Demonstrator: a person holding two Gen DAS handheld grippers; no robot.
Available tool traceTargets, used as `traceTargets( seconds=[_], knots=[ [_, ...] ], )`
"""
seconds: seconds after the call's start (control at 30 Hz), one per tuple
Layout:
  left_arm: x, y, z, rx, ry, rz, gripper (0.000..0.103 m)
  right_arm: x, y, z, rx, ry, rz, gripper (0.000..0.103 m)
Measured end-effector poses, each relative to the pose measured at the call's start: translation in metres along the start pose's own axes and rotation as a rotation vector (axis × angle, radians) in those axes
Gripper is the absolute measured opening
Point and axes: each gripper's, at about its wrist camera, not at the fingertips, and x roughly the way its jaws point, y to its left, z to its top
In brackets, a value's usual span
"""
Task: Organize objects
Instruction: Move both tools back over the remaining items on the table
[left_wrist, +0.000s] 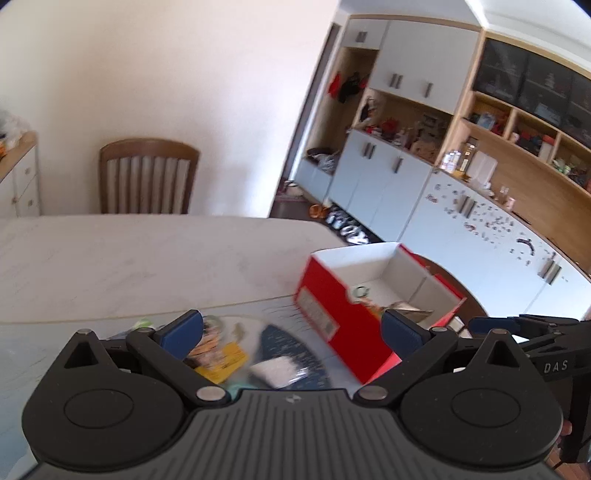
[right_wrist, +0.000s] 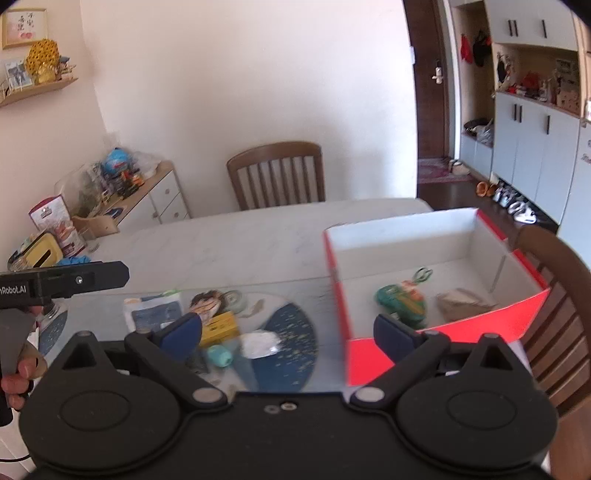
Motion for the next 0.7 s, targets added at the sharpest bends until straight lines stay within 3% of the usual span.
traceTargets(
  seconds=[0.37,0.7],
  knots=[
    [0.004,0.074,-0.017,-0.004,0.037,0.140,0.103,0.046,0.047,-0.007,-0.086,0.071,0.043,0.097],
    [0.038,0.119,-0.035,0.007,0.087,0.186,0.103,0.095,0.049,-0.020,-0.096,0.166,0.000,0.097]
  ],
)
